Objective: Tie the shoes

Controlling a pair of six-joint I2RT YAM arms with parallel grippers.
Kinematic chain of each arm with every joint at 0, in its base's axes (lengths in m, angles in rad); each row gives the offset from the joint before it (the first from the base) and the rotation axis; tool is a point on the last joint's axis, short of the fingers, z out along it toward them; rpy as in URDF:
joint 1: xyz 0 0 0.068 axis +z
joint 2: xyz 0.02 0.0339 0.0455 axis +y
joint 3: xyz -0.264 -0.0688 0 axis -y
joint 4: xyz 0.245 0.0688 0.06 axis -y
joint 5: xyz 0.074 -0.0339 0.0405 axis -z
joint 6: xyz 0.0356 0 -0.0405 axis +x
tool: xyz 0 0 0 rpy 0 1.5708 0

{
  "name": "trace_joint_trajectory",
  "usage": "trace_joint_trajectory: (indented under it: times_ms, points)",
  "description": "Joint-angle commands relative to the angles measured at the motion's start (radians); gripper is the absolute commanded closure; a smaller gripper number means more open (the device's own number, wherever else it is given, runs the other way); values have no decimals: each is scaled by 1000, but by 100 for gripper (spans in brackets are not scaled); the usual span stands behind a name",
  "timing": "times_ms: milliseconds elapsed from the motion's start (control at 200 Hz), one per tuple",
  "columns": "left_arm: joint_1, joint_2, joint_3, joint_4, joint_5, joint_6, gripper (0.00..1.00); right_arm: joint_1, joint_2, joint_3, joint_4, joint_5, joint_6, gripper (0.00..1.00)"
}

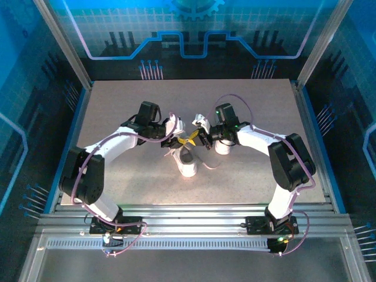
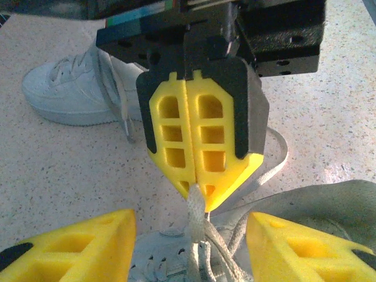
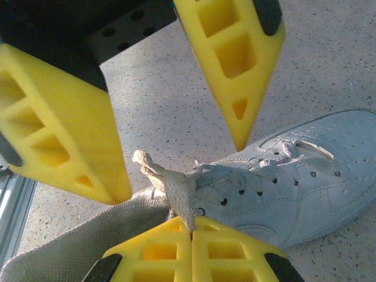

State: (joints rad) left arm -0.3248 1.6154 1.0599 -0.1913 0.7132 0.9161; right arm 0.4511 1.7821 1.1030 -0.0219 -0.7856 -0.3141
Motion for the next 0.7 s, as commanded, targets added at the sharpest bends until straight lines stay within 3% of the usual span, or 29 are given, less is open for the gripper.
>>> trace_joint_trajectory:
  times_ms: [0,205,305,410,570,695]
  points:
    - [-8,25,41,-54,52,39,52,-1,-24,9,-13,-12,7,97]
    - [-14,57,66,-88,54,54,63,0,-24,9,-12,-11,10,98]
    - [-16,64,77,-106,56,60,78,-2,-26,11,-12,-12,13,97]
    - [-16,63,84,-129,56,64,100,-8,-29,11,-3,-23,30,94]
    - [-16,41,71,-127,53,64,100,-37,-59,-8,8,-45,67,64]
    - [-16,31,62,-117,50,66,100,-84,-101,-74,61,-75,113,60]
